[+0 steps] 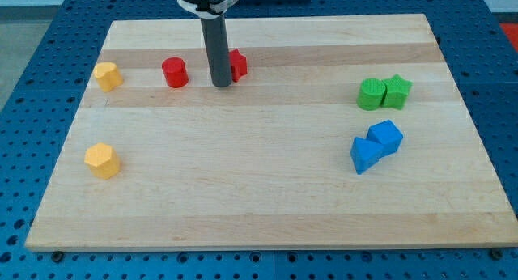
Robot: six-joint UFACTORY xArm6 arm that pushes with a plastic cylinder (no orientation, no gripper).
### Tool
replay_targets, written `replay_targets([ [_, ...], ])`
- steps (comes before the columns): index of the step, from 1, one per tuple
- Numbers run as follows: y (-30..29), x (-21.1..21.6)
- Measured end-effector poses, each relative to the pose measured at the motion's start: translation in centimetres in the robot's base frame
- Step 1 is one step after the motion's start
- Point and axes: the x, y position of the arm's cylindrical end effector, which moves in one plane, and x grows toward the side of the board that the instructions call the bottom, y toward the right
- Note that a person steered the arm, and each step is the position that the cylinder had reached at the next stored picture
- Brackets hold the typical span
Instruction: Slightly move the red star upwards
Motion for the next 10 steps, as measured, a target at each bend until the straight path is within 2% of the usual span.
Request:
replay_targets([
  [4,-4.7,-6.7],
  [5,-2.8,-8.0],
  [8,4.8,-8.4],
  [10,5.0,-9.7],
])
